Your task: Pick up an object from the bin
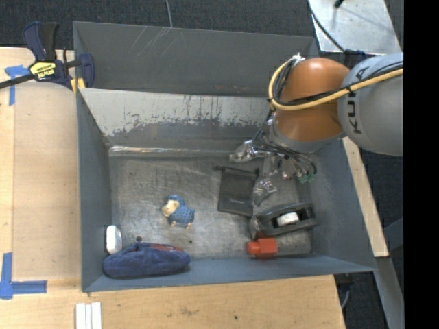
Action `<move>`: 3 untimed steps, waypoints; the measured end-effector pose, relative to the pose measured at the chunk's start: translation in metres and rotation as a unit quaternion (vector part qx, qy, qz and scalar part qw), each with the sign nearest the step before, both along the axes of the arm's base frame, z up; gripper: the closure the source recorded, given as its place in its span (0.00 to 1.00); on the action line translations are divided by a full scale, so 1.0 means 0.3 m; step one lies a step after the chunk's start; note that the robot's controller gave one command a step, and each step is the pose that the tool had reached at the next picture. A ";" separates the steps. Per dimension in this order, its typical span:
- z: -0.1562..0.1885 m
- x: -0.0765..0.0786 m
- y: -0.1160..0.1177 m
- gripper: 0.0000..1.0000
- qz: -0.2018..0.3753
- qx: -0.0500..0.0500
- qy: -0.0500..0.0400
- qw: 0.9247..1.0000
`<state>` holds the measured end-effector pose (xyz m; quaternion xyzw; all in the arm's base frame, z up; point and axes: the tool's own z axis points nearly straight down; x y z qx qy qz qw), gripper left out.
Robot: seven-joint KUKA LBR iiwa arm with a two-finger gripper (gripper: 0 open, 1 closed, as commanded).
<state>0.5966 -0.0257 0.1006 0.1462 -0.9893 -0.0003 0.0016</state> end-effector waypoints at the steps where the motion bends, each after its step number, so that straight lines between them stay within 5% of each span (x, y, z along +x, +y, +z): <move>1: -0.075 0.023 0.004 0.00 -0.057 0.000 0.000 0.998; 2: -0.062 0.032 0.004 1.00 -0.057 0.000 -0.005 0.998; 3: 0.612 -0.104 0.140 1.00 0.121 0.000 -0.007 0.993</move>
Offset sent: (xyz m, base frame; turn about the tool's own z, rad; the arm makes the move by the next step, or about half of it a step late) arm 0.0065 0.0017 -0.0228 0.1123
